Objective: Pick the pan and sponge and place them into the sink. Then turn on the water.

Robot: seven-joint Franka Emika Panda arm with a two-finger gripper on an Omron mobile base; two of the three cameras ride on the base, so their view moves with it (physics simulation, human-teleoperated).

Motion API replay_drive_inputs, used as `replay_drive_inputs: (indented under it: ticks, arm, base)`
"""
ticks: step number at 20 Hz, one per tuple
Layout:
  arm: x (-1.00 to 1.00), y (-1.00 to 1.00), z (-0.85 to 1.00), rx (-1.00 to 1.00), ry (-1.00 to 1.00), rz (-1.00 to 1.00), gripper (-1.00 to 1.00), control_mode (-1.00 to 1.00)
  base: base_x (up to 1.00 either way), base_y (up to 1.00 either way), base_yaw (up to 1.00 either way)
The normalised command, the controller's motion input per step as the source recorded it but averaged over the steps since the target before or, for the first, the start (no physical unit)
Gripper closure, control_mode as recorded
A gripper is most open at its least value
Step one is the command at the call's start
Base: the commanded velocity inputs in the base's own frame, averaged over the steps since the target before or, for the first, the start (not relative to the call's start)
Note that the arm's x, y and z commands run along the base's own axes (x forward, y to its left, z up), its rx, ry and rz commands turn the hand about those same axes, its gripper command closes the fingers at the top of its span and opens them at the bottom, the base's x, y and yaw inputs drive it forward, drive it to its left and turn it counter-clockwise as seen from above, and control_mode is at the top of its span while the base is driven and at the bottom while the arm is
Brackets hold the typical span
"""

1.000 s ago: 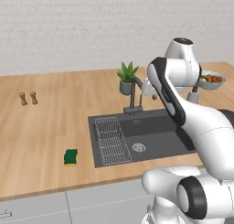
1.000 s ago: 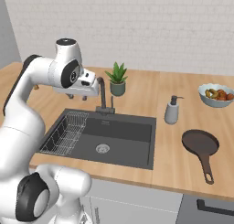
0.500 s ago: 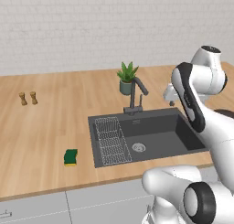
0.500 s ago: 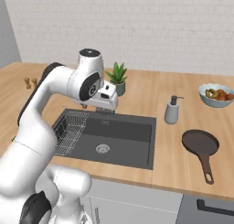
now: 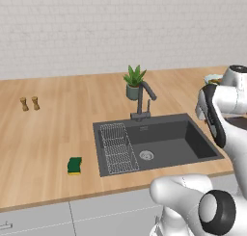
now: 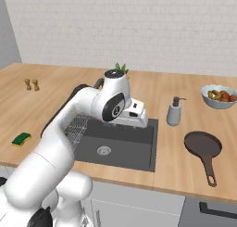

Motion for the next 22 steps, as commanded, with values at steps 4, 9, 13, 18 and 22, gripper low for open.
replay_drive_inputs:
  ticks: [4, 9, 13, 18, 22]
  arm:
    - [0.00, -0.90, -0.37, -0.20, 0.16, -0.08, -1.00, -1.00]
    - [0.00, -1.00, -0.29, -0.01, 0.23, -0.05, -1.00, -1.00]
    - [-0.01, -1.00, -0.39, 0.03, 0.12, -0.04, -1.00, -1.00]
    - [0.00, -0.91, -0.36, 0.07, 0.10, -0.01, -1.00, -1.00]
    - [0.00, -0.62, -0.27, 0.04, 0.11, -0.01, -1.00, -1.00]
  base:
    - [0.00, 0.00, 0.00]
    - [0.00, 0.00, 0.00]
    - [0.00, 0.00, 0.00]
    - [0.00, 0.00, 0.00]
    - [0.00, 0.00, 0.00]
